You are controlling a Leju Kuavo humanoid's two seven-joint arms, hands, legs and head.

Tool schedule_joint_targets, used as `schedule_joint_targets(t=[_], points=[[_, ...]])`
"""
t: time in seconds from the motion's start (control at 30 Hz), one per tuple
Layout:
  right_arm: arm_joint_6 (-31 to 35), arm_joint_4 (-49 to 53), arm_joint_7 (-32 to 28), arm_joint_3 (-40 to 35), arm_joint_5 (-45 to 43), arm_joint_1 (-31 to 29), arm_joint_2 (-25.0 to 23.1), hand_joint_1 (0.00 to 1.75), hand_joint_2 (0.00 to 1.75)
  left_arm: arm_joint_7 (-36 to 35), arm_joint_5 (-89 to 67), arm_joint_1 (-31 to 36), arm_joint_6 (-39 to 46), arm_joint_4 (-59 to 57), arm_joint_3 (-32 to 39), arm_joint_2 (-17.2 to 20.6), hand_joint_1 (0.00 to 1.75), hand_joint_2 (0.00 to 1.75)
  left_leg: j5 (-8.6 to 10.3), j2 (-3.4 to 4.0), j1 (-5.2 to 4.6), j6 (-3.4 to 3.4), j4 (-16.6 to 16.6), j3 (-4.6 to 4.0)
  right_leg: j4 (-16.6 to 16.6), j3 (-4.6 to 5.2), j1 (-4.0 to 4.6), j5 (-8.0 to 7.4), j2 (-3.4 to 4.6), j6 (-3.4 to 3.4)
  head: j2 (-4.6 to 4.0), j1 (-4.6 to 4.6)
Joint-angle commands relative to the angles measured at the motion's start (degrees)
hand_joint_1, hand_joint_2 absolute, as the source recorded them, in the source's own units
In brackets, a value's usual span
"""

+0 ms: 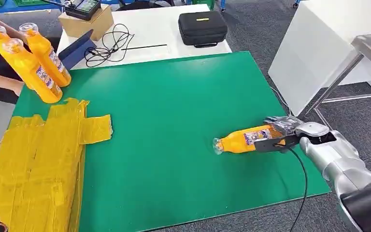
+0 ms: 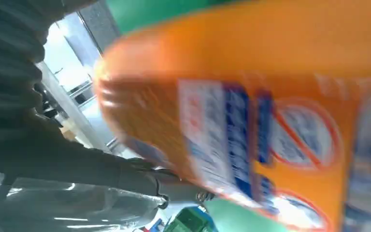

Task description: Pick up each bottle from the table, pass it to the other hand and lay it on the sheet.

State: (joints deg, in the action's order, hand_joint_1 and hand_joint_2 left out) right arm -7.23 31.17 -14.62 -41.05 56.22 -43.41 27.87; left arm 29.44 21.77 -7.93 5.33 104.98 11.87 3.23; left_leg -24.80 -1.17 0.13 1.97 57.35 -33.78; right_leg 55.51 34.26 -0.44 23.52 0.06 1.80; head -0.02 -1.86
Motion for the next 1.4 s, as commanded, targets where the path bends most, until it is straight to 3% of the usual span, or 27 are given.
schedule_joint_targets(t=[0.03, 0.1, 0.13, 0.17, 0.2, 0.7, 0.9, 1.0, 1.03, 1.13, 1.4], points=[[-0.43, -3.1, -0.17, -0.36, 0.16, -0.09, -2.65, 0.0, 1.75, -0.39, -0.06, 1.14, 0.01, -0.91, 0.34, -1.2, 0.0, 0.0, -0.06, 0.1, 0.02, -0.09, -0.03, 0.17, -0.03, -0.16, 0.03, 0.04, 0.02, -0.05, 0.0, -0.02], [-1.0, -3.75, -0.47, -0.22, -0.09, 0.16, -2.97, 0.05, 1.75, -0.41, -0.14, 1.19, -0.01, -0.81, 0.28, -1.18, 0.0, 0.0, -0.06, 0.11, 0.01, -0.08, -0.04, 0.18, -0.03, -0.15, 0.02, 0.05, 0.03, -0.04, 0.0, -0.02], [-0.5, -4.11, -0.34, -0.29, -0.07, 1.43, -3.65, 0.84, 1.75, -0.41, -0.15, 1.24, 0.01, -0.69, 0.27, -1.17, 0.0, 0.0, -0.04, 0.08, 0.01, -0.06, -0.04, 0.15, -0.04, -0.12, 0.02, 0.03, 0.02, -0.03, 0.0, 0.0], [-0.23, -4.54, -0.25, -0.33, -0.06, 2.51, -4.33, 1.47, 1.75, -0.41, -0.15, 1.2, 0.04, -0.53, 0.27, -1.14, 0.0, 0.0, -0.09, 0.11, 0.04, -0.09, -0.03, 0.25, -0.05, -0.23, 0.06, 0.07, 0.02, -0.05, 0.0, -0.02], [0.03, -5.1, 0.01, -0.43, 0.18, 3.49, -5.05, 1.75, 1.75, -0.41, -0.19, 1.1, 0.09, -0.27, 0.27, -1.15, 0.0, 0.0, -0.05, 0.07, 0.06, -0.07, -0.06, 0.23, -0.1, -0.22, 0.07, 0.03, 0.0, -0.04, 0.0, 0.0], [3.33, -4.04, 1.71, 2.74, 0.58, 4.78, -6.46, 1.75, 1.75, -0.74, -0.7, -0.58, 0.97, 1.0, 0.0, -0.84, 0.0, 0.0, -0.17, 0.35, 0.1, -0.24, -0.1, 0.79, -0.15, -0.62, 0.12, 0.0, 0.38, -0.1, 0.0, -0.04], [5.3, 7.86, 0.74, 9.21, -3.96, 8.69, -3.86, 1.75, 1.75, -1.51, -0.92, -2.87, -0.18, 2.75, 0.5, -1.81, 0.0, 0.0, -0.18, 0.47, 0.11, -0.23, -0.09, 0.83, -0.11, -0.66, 0.2, -0.01, 0.48, -0.09, 0.0, -0.02], [5.71, 21.51, -1.21, 16.69, -11.09, 16.03, -0.19, 1.75, 1.75, -0.93, -0.94, -5.11, -2.76, 2.78, -0.17, -1.77, 0.0, 0.0, -0.2, 0.46, 0.1, -0.25, -0.08, 0.8, -0.08, -0.64, 0.2, 0.03, 0.42, -0.11, 0.0, -0.02], [4.93, 28.25, -2.74, 21.79, -16.26, 20.41, 0.49, 1.75, 1.75, -1.23, 0.2, -5.48, -5.14, 1.93, -1.32, -1.12, 0.0, 1.75, -0.19, 0.33, 0.09, -0.22, -0.08, 0.78, -0.09, -0.63, 0.19, 0.05, 0.32, -0.09, 0.0, 0.0], [2.73, 41.23, -2.9, 29.34, -20.38, 27.82, -0.55, 1.75, 1.75, -1.92, 1.39, -5.43, -8.23, 0.4, -3.39, -1.7, 0.0, 1.75, -0.18, -0.03, 0.06, -0.23, -0.08, 0.7, -0.06, -0.66, 0.16, 0.19, -0.04, -0.09, 0.0, -0.02], [2.59, 42.36, -4.75, 32.2, -22.34, 28.28, -3.39, 1.75, 1.75, -3.91, 3.79, -5.86, -11.18, 0.68, -3.99, -2.11, 0.0, 1.75, -0.14, 0.01, 0.07, -0.17, -0.05, 0.17, -0.02, -0.16, 0.13, 0.08, -0.04, -0.06, 0.0, -0.02]])
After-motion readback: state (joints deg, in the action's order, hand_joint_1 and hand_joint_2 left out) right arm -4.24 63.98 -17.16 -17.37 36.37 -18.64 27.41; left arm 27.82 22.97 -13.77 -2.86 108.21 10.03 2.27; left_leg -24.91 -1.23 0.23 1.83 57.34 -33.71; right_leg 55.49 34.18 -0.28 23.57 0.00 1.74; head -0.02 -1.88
